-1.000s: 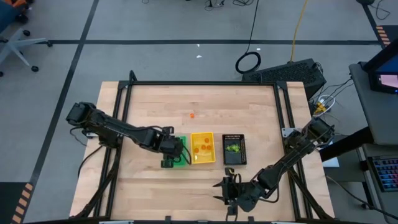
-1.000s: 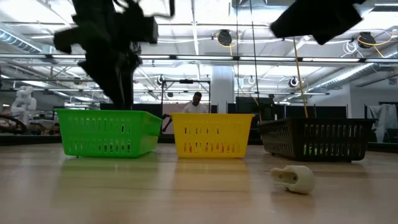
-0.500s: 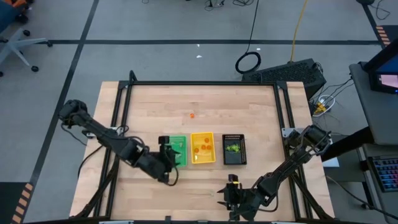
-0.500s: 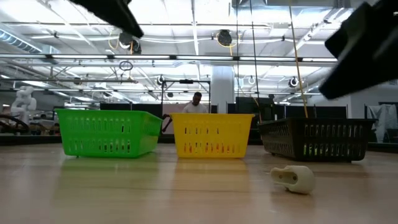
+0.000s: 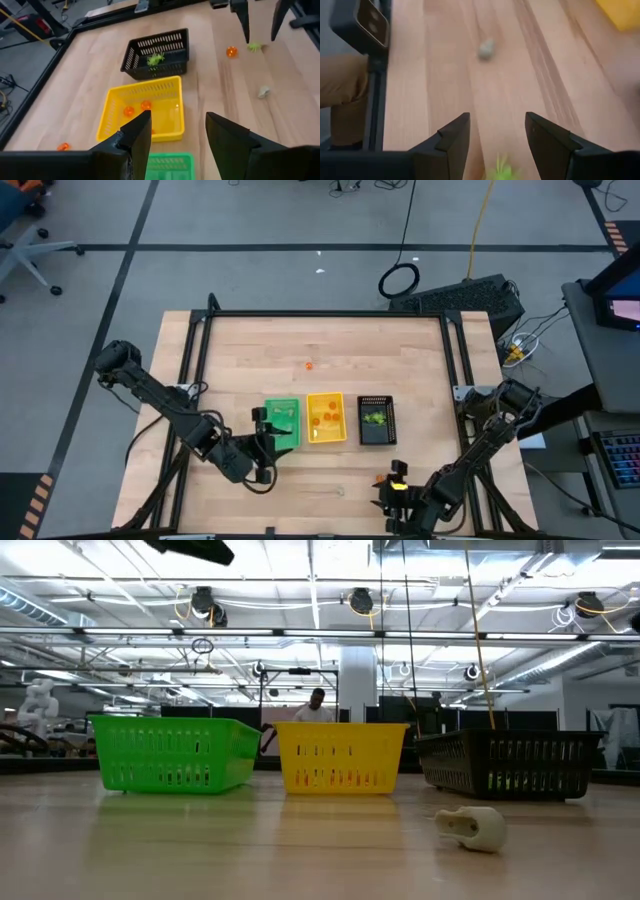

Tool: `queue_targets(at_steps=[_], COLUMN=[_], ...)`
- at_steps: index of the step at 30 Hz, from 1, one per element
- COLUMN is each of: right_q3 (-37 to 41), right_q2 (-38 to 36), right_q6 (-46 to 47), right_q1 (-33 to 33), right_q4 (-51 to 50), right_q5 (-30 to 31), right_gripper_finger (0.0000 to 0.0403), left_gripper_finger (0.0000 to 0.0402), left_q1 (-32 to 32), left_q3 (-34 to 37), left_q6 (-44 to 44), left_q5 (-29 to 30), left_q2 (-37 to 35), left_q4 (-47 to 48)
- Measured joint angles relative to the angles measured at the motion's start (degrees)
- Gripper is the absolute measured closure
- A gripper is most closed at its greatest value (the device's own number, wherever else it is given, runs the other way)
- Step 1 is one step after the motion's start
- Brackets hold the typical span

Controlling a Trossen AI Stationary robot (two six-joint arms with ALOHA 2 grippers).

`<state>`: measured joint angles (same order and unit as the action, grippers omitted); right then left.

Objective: Sort Halloween decoration
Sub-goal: Put the orange pumpkin toy into the yellow basket

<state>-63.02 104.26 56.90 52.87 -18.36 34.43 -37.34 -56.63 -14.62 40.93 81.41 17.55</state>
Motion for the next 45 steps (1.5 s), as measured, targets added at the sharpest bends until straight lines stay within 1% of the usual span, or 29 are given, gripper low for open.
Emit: queue_targets(at_steps=[3, 6, 9, 15, 18, 21, 29, 33, 36, 39, 45], right_q3=[0.0, 0.0, 0.0, 0.0, 0.0, 0.0, 0.0, 0.0, -0.1, -0.1, -0.1], right_q2=[-0.4, -0.5, -0.5, 0.3, 1.3, 2.3, 5.6, 6.7, 6.9, 7.0, 7.0], right_q6=[6.4, 9.3, 9.9, 10.1, 10.1, 10.6, 11.6, 14.3, 15.5, 16.2, 17.1], right_q1=[1.0, 1.1, 1.2, 1.2, 1.1, 0.9, 0.9, 0.9, 0.9, 0.9, 0.9], right_q4=[-5.4, -8.2, -9.7, -11.0, -10.9, -10.9, -10.4, -10.2, -10.2, -10.2, -10.1], right_q5=[0.0, -1.2, -0.6, 3.6, 4.6, 4.6, 4.4, 4.5, 3.6, 2.8, 2.1], right_gripper_finger=[0.0223, 0.0214, 0.0193, 0.0145, 0.0133, 0.0132, 0.0143, 0.0147, 0.0154, 0.0172, 0.0228], left_gripper_finger=[0.0217, 0.0217, 0.0217, 0.0217, 0.0217, 0.0217, 0.0217, 0.0217, 0.0217, 0.0217, 0.0217], left_q1=[0.0, 0.0, 0.0, 0.1, 0.1, 0.1, 0.1, 0.1, 0.1, 0.1, 0.1], left_q3=[2.9, 4.8, 5.5, 5.7, 5.7, 5.7, 5.7, 5.7, 5.7, 5.7, 5.7], left_q6=[0.2, 0.5, 0.4, 0.8, 1.8, 2.0, 2.0, 1.9, 1.9, 1.9, 1.9], left_q5=[0.1, 0.1, 0.1, 0.1, 0.1, 0.1, 0.1, 0.1, 0.1, 0.1, 0.1], left_q2=[0.0, 0.0, 0.0, 0.0, 0.0, 0.0, 0.0, 0.0, 0.0, 0.0, 0.0], left_q4=[-5.6, -8.7, -11.0, -11.3, -11.9, -12.1, -12.4, -12.5, -12.4, -12.4, -12.4])
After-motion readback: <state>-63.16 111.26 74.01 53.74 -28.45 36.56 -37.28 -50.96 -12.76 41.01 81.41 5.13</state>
